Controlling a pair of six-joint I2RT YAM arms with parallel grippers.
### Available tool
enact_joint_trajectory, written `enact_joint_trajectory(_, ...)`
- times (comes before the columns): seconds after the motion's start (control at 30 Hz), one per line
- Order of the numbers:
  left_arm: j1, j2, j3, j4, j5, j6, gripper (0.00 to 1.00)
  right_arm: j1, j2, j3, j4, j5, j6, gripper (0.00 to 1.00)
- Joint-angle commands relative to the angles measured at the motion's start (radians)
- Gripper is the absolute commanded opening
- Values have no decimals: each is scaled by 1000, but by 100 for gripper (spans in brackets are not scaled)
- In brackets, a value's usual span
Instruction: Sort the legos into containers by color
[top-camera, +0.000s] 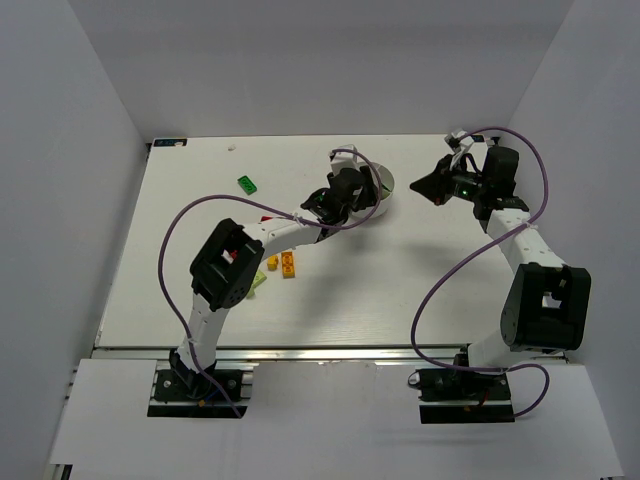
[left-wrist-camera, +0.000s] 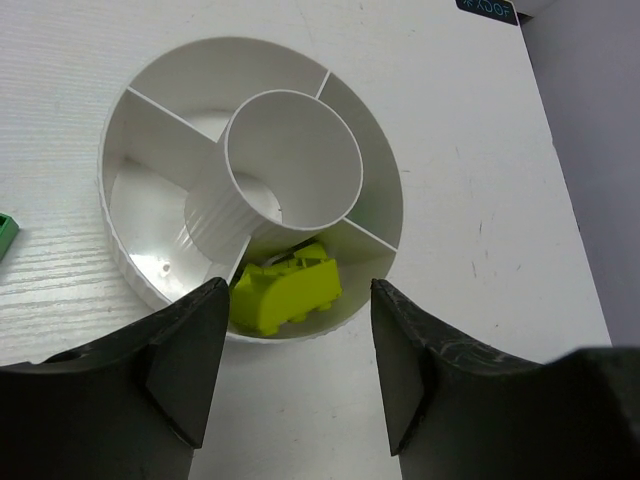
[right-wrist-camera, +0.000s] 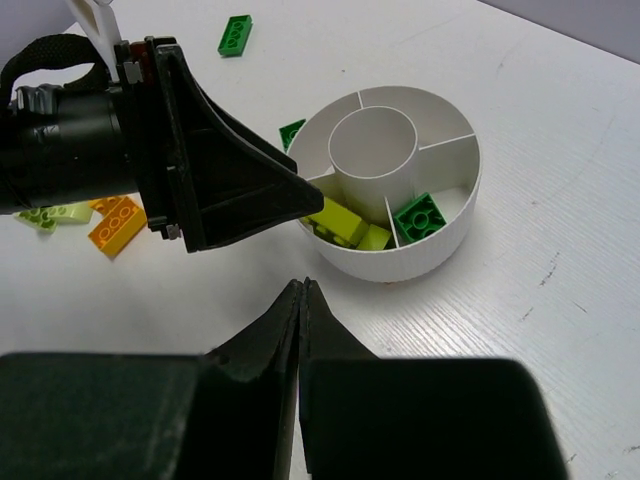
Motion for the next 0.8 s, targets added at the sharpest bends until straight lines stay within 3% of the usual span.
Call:
enact_joint_trajectory(0.0,-10,-43,27,7,-18,9,68,-5,-2,-1,-10,-44,-24,3)
enact_joint_trajectory(0.1,-10,-97,16,10,-32,19,60,-5,-2,12,-48,-85,-84,10)
enact_joint_trajectory(0.13,-10,-138,7,10,-40,30,57,-5,-2,16,-71,-123,-104,16)
enact_joint_trajectory(0.23,-9,-219,-70,13,-63,50,37,4,1,35,-143,-179,-193,34)
enact_joint_trajectory(0.27,-7,-286,-131,16,-79,55,31,14,1,50,-173,-191,-265,39)
enact_joint_trajectory(0.3,-4,-360,-204,20,-99,56,16,33,2,70,-241,-202,-343,52)
enact_joint_trajectory(0.37,27,-596,-452,-16,-132,23,13,135,10,105,-353,-143,-464,64)
enact_joint_trajectory(0.4,71,-709,-560,-88,-136,-35,41,207,19,122,-356,-56,-471,69)
enact_joint_trajectory(0.43,92,-783,-628,-178,-138,-77,54,300,39,154,-390,5,-497,69)
enact_joint_trajectory(0.47,126,-899,-726,-240,-118,-153,75,399,91,220,-515,101,-535,71)
enact_joint_trajectory(0.5,163,-1011,-807,-312,-106,-204,88,492,152,281,-563,147,-553,72)
enact_joint_trajectory(0.53,191,-1123,-870,-385,-110,-271,96,568,220,335,-572,253,-473,73)
enact_joint_trajectory(0.57,209,-1307,-956,-511,-157,-406,98,625,357,487,-556,434,-190,73)
enact_joint_trajectory(0.63,211,-1457,-987,-613,-216,-444,98,659,482,611,-548,541,59,75)
enact_joint_trajectory(0.7,214,-1523,-975,-717,-254,-471,98,700,619,802,-606,661,248,81)
enact_joint_trajectory(0.77,214,-1552,-968,-746,-270,-493,98,712,665,860,-587,694,284,84)
